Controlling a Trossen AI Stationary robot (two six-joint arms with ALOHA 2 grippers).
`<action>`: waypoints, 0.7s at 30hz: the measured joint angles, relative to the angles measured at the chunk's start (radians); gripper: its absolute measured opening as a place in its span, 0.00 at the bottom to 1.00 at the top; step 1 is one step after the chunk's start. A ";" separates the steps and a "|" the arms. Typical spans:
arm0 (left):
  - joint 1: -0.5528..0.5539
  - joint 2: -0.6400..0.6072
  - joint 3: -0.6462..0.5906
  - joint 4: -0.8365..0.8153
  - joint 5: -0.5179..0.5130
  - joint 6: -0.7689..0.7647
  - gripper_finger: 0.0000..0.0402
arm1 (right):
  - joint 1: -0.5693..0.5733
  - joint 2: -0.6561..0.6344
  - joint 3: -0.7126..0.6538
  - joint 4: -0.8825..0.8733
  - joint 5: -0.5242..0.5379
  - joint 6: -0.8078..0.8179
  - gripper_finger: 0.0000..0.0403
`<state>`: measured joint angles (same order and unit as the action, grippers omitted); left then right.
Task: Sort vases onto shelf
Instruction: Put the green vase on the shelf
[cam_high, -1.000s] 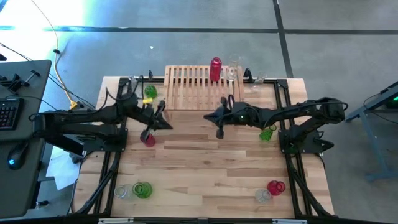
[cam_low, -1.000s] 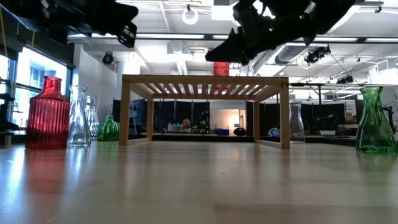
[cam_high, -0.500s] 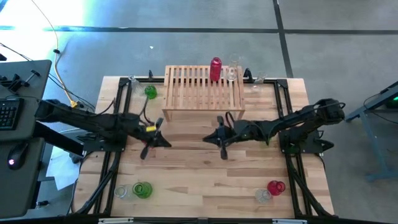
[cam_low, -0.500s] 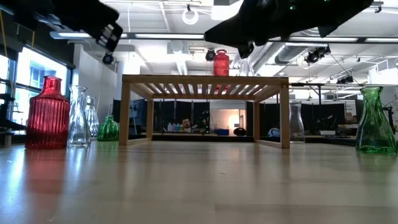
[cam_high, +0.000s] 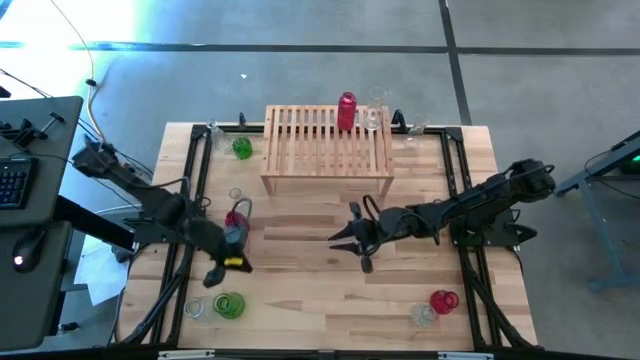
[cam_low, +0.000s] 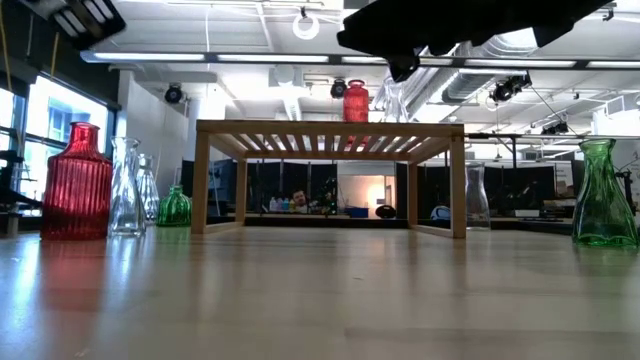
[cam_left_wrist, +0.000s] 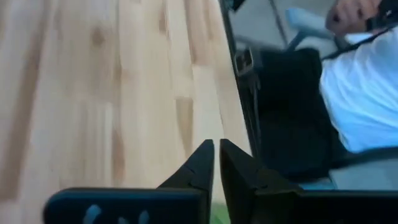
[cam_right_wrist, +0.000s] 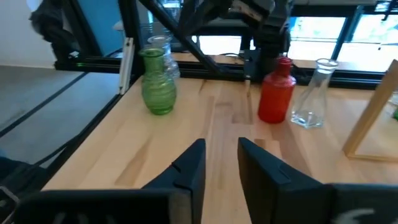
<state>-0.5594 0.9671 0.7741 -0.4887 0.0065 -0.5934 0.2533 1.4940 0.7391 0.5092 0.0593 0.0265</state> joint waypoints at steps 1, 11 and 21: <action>-0.017 0.028 0.037 -0.045 0.000 -0.032 0.07 | 0.005 0.000 0.000 -0.005 0.000 0.000 0.21; -0.158 0.292 0.311 -0.361 0.052 -0.222 0.27 | 0.039 0.000 0.000 -0.020 -0.001 0.000 0.23; -0.224 0.410 0.324 -0.432 0.120 -0.297 0.30 | 0.042 0.000 0.000 -0.023 -0.003 0.019 0.23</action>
<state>-0.7838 1.3768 1.0979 -0.9208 0.1266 -0.8900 0.2955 1.4940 0.7391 0.4857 0.0563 0.0460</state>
